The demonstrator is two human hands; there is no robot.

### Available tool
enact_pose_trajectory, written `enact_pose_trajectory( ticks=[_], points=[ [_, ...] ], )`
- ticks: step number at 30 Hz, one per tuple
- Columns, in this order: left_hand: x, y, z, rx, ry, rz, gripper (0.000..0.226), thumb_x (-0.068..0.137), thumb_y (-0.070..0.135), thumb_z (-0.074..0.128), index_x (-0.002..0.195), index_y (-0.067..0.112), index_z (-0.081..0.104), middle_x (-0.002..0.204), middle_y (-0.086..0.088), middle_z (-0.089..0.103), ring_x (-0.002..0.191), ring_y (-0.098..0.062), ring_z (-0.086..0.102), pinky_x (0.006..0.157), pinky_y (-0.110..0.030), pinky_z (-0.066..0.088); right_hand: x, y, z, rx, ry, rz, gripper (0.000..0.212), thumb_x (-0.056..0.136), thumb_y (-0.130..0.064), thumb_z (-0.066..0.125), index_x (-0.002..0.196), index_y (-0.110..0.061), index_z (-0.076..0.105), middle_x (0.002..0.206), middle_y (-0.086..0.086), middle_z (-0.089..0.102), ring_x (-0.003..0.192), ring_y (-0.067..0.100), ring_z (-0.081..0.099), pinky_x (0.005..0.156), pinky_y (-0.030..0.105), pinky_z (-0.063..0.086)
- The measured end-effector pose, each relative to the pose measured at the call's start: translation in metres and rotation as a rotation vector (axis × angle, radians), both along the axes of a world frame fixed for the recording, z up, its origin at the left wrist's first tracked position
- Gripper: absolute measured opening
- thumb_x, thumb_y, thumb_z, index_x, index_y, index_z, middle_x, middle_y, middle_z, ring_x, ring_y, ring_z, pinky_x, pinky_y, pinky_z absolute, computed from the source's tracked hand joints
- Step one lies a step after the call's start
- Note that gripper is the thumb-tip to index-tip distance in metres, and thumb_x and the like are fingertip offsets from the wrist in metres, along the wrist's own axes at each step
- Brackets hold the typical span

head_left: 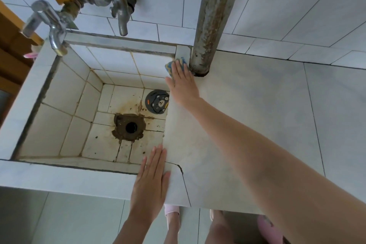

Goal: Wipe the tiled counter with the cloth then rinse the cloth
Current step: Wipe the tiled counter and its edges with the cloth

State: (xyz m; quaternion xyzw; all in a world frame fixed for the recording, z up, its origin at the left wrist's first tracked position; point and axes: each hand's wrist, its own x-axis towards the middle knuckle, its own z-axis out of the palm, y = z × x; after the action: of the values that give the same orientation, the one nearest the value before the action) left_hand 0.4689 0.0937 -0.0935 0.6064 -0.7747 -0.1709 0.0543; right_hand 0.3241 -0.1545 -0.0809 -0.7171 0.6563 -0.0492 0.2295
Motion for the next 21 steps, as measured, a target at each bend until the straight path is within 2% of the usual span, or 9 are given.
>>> enact_pose_trajectory(
  ticks=[4,7,9,12,15,17,19,21],
  points=[
    [0.001,0.001,0.001,-0.002,-0.003,-0.002,0.054,0.1,0.035,0.016,0.147,0.01,0.024,0.155,0.0,0.021,0.144,-0.013,0.015,0.115,-0.034,0.013,-0.017,0.065,-0.003,-0.09,0.012,0.044,0.056,0.1,-0.042,0.011,0.151,-0.02,0.004,0.159,-0.001,-0.001,0.146,0.02,-0.006,0.119,0.035,-0.002],
    [0.002,0.0,0.002,-0.008,-0.008,-0.012,0.054,0.099,0.034,0.019,0.146,0.008,0.026,0.154,-0.001,0.024,0.144,-0.014,0.015,0.115,-0.034,0.013,-0.046,0.098,-0.002,-0.101,0.056,-0.011,0.061,0.094,-0.048,0.006,0.15,-0.025,0.007,0.158,-0.005,0.004,0.146,0.018,-0.002,0.118,0.032,-0.002],
    [0.002,0.0,0.002,-0.011,-0.015,-0.02,0.055,0.099,0.034,0.02,0.146,0.007,0.027,0.153,-0.002,0.026,0.143,-0.015,0.016,0.115,-0.033,0.013,-0.078,0.1,-0.004,-0.058,0.067,-0.116,0.058,0.097,-0.048,0.011,0.15,-0.026,0.005,0.158,-0.006,0.001,0.146,0.017,-0.004,0.117,0.03,-0.004],
    [0.002,0.0,0.003,-0.016,-0.01,-0.022,0.055,0.098,0.033,0.022,0.146,0.006,0.026,0.153,-0.004,0.026,0.144,-0.016,0.015,0.115,-0.033,0.014,-0.144,0.119,-0.007,-0.098,0.162,-0.287,0.061,0.094,-0.048,0.006,0.15,-0.023,0.007,0.159,0.001,0.003,0.146,0.02,-0.001,0.119,0.034,-0.001],
    [0.001,0.0,0.003,-0.023,-0.014,-0.037,0.056,0.098,0.033,0.024,0.146,0.005,0.026,0.153,-0.005,0.026,0.143,-0.017,0.017,0.117,-0.033,0.013,-0.197,0.157,-0.005,-0.052,0.138,-0.561,0.055,0.1,-0.043,0.017,0.15,-0.027,0.002,0.159,-0.003,-0.005,0.145,0.016,-0.008,0.119,0.037,-0.002],
    [0.001,0.001,0.004,-0.037,-0.015,-0.047,0.056,0.097,0.032,0.025,0.145,0.003,0.027,0.153,-0.006,0.028,0.143,-0.018,0.02,0.117,-0.033,0.012,-0.196,0.176,-0.003,-0.036,0.11,-0.644,0.055,0.101,-0.041,0.019,0.15,-0.026,0.002,0.159,-0.003,-0.006,0.145,0.017,-0.01,0.119,0.037,-0.004],
    [0.0,0.001,0.005,-0.057,-0.016,-0.047,0.056,0.097,0.031,0.026,0.145,0.002,0.027,0.152,-0.008,0.029,0.142,-0.019,0.021,0.118,-0.033,0.011,-0.165,0.182,-0.007,-0.097,0.103,-0.572,0.054,0.101,-0.041,0.017,0.15,-0.02,0.011,0.158,0.004,0.003,0.146,0.024,-0.002,0.118,0.038,-0.001],
    [0.001,0.001,0.004,-0.066,-0.02,-0.051,0.056,0.097,0.031,0.026,0.145,0.002,0.027,0.152,-0.009,0.03,0.142,-0.02,0.022,0.117,-0.035,0.012,-0.114,0.188,-0.012,-0.138,0.093,-0.393,0.056,0.1,-0.041,0.015,0.147,-0.014,0.025,0.154,0.011,0.023,0.143,0.033,0.017,0.116,0.042,0.01]
  ],
)
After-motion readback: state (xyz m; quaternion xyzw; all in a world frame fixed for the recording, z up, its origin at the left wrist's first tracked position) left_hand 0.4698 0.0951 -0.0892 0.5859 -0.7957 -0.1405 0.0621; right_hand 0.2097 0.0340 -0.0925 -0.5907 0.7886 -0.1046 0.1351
